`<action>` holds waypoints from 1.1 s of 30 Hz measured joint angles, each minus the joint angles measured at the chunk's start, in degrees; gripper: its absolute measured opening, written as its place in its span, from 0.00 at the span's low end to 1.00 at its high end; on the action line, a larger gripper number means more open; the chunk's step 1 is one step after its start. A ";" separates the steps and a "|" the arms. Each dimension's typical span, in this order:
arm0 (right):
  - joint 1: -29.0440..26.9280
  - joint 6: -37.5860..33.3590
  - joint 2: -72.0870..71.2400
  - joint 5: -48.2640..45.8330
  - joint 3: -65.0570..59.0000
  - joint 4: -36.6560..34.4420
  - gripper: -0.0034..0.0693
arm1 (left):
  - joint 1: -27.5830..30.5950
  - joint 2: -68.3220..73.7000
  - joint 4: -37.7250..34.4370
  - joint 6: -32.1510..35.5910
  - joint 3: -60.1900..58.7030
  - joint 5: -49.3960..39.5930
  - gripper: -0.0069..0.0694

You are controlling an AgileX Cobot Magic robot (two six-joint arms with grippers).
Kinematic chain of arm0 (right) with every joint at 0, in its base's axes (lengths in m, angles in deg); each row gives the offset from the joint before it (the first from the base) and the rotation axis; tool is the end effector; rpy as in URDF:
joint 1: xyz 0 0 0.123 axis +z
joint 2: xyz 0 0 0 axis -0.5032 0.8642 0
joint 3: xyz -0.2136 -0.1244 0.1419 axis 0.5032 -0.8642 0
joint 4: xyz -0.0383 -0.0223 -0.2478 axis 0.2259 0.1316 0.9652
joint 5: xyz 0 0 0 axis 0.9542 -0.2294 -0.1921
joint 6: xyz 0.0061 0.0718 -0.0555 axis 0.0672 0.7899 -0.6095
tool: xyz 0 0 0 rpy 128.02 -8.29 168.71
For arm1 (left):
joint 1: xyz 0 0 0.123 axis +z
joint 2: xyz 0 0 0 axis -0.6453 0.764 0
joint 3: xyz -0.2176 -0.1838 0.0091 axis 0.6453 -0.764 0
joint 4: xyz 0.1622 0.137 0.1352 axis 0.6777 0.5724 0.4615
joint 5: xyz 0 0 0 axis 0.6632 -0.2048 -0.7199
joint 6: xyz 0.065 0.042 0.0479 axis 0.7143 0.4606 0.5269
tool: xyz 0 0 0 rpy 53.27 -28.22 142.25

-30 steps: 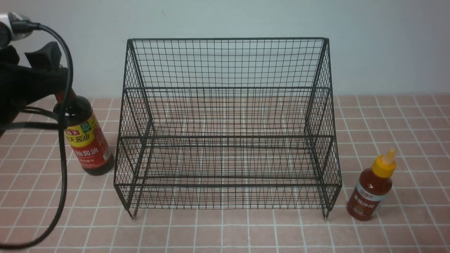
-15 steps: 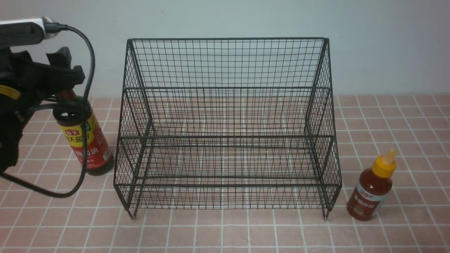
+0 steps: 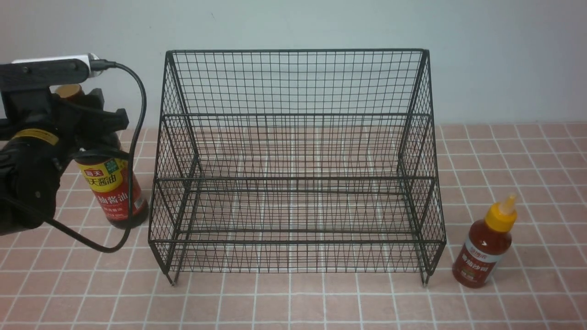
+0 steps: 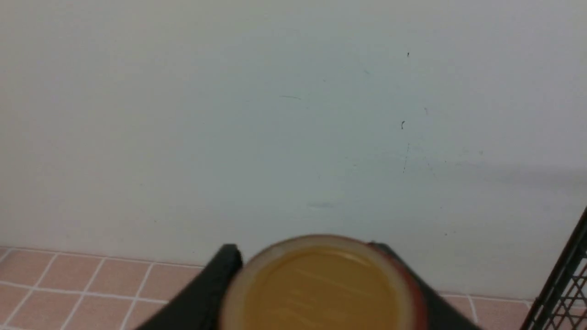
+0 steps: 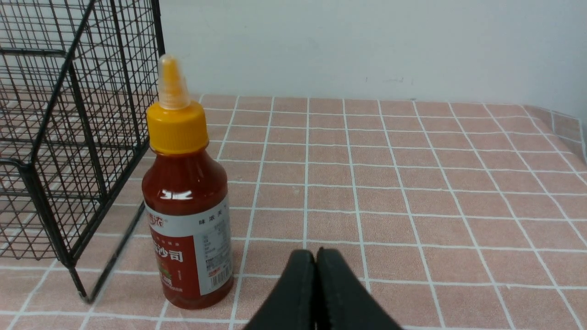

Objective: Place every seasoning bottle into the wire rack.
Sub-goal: Use the left arm to grab the condiment bottle closest to it, then use the left arm to put the condiment bottle back on the shelf

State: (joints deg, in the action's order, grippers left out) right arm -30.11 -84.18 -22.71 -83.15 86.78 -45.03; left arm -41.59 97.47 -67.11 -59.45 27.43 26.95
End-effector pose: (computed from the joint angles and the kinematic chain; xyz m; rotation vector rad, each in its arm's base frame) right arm 0.0526 -0.0012 0.1730 0.0110 1.8637 -0.0099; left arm 0.3351 0.0033 0.2373 -0.1355 1.7139 0.0371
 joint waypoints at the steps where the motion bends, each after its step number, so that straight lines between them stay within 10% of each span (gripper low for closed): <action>1: 0.00 0.00 0.00 0.00 0.00 0.00 0.03 | 0.00 -0.12 0.00 0.00 0.04 -0.08 0.43; 16: 0.00 0.00 0.00 0.00 0.00 0.00 0.03 | -1.51 -22.73 8.15 0.10 5.27 -13.78 0.43; 33: 0.00 0.00 0.00 0.00 0.00 0.00 0.03 | -17.10 -22.81 8.56 -0.18 14.44 -18.60 0.43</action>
State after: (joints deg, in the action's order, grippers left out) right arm -30.11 -84.18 -22.71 -83.15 86.78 -45.03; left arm -58.69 74.66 -58.55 -59.64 41.88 8.35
